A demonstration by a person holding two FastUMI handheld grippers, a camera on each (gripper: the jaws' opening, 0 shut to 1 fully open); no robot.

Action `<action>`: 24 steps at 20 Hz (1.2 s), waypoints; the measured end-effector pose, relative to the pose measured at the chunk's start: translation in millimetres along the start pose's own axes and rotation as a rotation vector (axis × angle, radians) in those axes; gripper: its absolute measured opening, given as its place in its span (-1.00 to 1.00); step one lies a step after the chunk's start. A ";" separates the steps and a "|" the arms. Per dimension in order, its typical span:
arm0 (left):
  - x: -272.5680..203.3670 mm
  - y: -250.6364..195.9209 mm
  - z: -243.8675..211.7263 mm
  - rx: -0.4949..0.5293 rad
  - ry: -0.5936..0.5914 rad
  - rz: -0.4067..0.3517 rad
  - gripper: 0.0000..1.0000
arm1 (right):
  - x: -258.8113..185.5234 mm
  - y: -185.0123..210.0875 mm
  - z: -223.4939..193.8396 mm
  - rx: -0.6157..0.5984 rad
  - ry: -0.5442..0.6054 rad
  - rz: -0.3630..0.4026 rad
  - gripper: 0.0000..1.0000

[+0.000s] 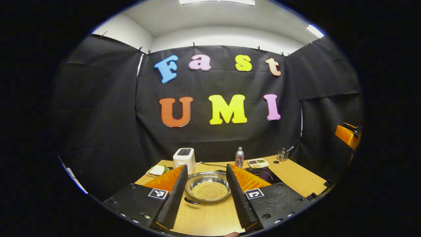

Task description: First push the handle of the pot to place it horizontally, then grasp the pot with both hands and set it on the induction cooktop.

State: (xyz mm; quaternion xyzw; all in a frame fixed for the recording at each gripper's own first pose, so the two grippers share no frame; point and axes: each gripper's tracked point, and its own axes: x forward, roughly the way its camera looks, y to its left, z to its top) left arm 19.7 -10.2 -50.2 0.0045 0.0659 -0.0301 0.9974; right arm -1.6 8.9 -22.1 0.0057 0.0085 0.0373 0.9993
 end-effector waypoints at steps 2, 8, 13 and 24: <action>4.0 4.5 -9.0 0.016 0.029 0.010 0.24 | 0.6 1.2 -2.5 0.000 0.005 0.002 0.99; 20.7 -1.4 -36.9 0.028 0.100 -0.027 -0.92 | 4.0 2.7 -10.4 -0.004 0.018 0.004 1.00; 40.5 -0.4 -76.5 0.059 0.180 -0.010 -1.00 | 7.7 -4.3 -15.4 0.005 0.023 -0.010 1.00; 84.1 4.1 -186.9 -0.041 0.454 -0.056 -1.00 | 20.5 -12.3 -34.5 0.010 0.067 -0.032 1.00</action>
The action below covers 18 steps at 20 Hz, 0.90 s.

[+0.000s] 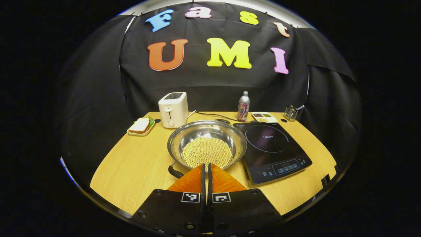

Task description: First push the handle of the pot to place it horizontally, then grasp the pot with both hands and set it on the induction cooktop.

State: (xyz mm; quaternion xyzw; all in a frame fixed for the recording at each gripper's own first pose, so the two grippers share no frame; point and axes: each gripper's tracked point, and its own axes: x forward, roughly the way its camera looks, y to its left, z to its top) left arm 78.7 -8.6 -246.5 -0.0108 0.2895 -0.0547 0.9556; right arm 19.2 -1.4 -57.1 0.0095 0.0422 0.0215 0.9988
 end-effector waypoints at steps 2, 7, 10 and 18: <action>11.7 -1.6 -10.9 -0.026 0.039 -0.021 -1.00 | 1.7 1.7 -3.3 -0.001 0.007 0.002 1.00; 40.4 4.7 -38.9 -0.038 0.124 -0.020 -1.00 | 6.6 4.3 -12.7 -0.008 0.022 0.004 1.00; 51.3 3.8 -55.3 -0.022 0.168 -0.029 -1.00 | 9.4 3.2 -15.4 -0.008 0.032 0.001 1.00; 74.3 22.2 -70.7 -0.040 0.206 0.005 -1.00 | 16.3 1.1 -25.3 -0.021 0.059 -0.019 1.00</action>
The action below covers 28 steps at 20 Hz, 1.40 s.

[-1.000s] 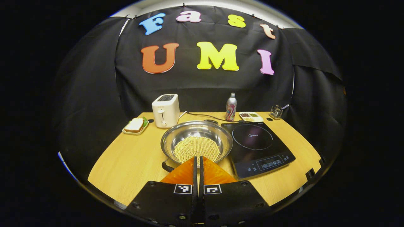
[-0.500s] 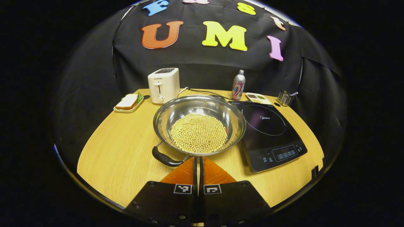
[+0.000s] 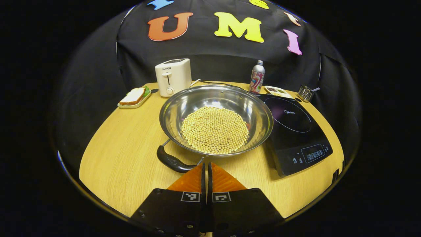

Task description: First push the handle of the pot to place it horizontally, then grasp the pot with both hands and set it on the induction cooktop.

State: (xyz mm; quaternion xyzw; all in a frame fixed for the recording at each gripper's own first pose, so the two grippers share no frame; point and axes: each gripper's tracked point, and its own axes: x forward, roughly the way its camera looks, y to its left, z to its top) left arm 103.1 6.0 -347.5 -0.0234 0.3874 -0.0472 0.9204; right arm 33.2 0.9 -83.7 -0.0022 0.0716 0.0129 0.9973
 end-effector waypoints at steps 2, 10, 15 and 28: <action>-4.3 2.2 3.4 0.006 -0.005 0.006 -0.80 | 0.7 -0.9 2.0 -0.003 -0.007 -0.009 1.00; 0.7 27.9 9.0 -0.039 0.005 0.039 -1.00 | -8.1 -4.2 13.0 -0.027 -0.053 -0.036 1.00; 11.5 31.8 11.4 -0.060 0.033 0.016 -1.00 | -6.5 -2.2 14.8 -0.020 -0.067 -0.036 1.00; 32.6 80.9 27.3 -0.071 0.073 0.089 -1.00 | 14.9 -3.0 11.5 0.010 -0.091 -0.038 1.00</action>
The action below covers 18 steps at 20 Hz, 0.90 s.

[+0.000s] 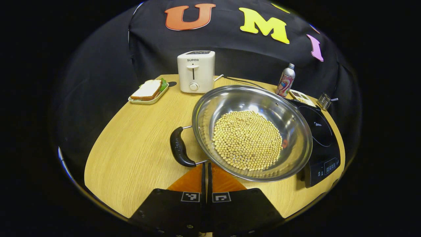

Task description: First push the handle of the pot to place it horizontally, then grasp the pot with both hands and set it on the induction cooktop.

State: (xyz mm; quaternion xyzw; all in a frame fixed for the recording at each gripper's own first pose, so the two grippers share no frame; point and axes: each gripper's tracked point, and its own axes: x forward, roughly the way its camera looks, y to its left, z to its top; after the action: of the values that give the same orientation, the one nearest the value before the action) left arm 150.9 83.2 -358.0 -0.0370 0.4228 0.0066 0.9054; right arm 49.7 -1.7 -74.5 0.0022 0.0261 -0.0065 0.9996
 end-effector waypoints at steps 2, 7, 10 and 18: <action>3.8 9.1 4.0 -0.002 0.005 0.013 -1.00 | 7.6 1.0 -5.6 0.007 0.007 -0.003 1.00; 17.5 24.9 17.2 0.027 0.019 0.047 -1.00 | 28.3 2.7 -24.3 0.020 0.040 -0.010 1.00; 25.0 29.7 26.0 0.036 0.031 0.049 -1.00 | 38.3 5.5 -32.5 0.023 0.059 -0.014 1.00; 42.8 34.7 46.9 -0.031 0.034 0.023 -1.00 | 53.3 11.0 -52.1 0.024 0.111 -0.020 0.99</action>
State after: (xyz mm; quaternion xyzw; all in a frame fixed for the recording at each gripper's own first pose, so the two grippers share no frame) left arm 212.8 120.4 -363.0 -0.0463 0.4383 0.0231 0.8973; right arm 100.3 8.8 -129.2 0.0144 0.0814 -0.0169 0.9964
